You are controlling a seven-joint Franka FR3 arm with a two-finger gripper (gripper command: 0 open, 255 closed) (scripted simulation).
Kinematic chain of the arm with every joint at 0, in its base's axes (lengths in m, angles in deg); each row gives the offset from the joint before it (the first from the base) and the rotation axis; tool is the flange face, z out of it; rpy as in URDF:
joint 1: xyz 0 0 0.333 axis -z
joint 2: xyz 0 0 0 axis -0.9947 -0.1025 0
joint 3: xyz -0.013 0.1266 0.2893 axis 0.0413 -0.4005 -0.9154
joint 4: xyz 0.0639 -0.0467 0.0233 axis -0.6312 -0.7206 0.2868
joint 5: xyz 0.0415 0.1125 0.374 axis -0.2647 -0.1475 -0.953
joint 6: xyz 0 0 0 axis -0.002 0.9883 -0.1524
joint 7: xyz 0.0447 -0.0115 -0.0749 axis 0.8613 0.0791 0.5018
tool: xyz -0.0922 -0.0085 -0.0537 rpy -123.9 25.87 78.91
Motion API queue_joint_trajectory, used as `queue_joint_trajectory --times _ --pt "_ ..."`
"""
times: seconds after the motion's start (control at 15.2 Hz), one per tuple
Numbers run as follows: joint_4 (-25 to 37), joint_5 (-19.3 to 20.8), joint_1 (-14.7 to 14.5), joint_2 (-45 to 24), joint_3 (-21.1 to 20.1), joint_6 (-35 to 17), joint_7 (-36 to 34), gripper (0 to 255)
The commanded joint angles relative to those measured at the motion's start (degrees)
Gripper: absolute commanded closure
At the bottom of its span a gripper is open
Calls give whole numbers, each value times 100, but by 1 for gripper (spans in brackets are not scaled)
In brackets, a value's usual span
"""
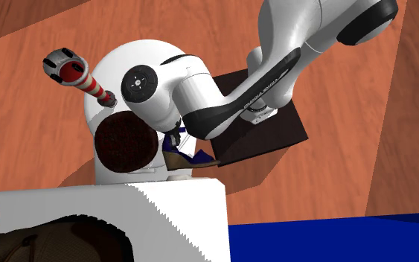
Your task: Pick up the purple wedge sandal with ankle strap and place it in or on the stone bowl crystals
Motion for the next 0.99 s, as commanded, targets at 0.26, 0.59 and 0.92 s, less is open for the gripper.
queue_joint_trajectory --times 0.26,0.59,0.92 --pt "-1 0 0 -1 0 -1 1 255" --pt "212 9 5 22 16 234 -1 255" --pt "587 27 15 33 41 620 -5 255"
